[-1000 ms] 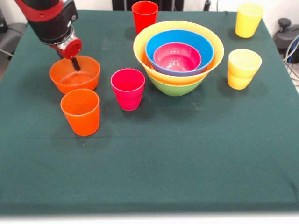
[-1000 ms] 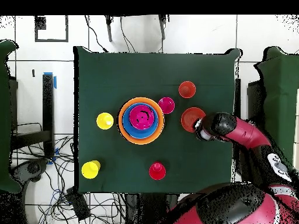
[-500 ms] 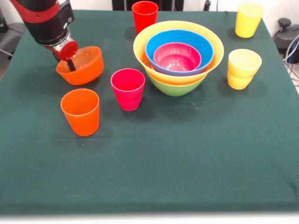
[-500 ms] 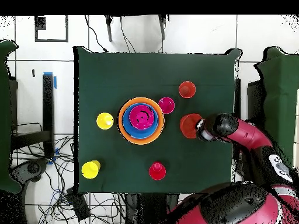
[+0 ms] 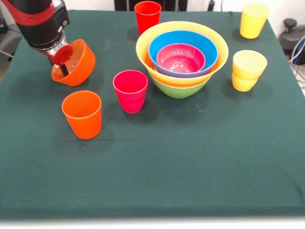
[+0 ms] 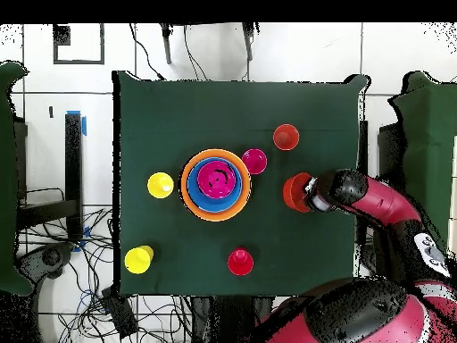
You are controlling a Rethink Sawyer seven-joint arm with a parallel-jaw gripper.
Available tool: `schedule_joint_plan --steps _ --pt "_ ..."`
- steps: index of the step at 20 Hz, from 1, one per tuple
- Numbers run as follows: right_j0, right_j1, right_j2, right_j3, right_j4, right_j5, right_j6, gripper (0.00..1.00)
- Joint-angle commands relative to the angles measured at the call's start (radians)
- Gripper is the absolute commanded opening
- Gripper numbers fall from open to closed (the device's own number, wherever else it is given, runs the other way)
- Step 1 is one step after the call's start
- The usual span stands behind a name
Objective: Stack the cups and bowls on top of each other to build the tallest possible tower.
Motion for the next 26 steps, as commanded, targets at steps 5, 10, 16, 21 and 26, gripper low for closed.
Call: schedule_joint_plan --steps 5,10,16,21,26 --pt "0.033 0.076 0.041 -0.084 -0.099 -0.059 -0.097 0.0" --pt "0.036 0.077 0.045 -0.097 -0.097 -0.044 -0.107 0.0" --pt "0.058 0.051 0.03 -0.086 -0.103 -0.045 -0.088 0.0" --pt "0.055 0.057 0.041 -0.101 -0.101 -0.027 -0.103 0.0" --pt "0.058 0.062 0.036 -0.117 -0.102 -0.014 -0.108 0.0"
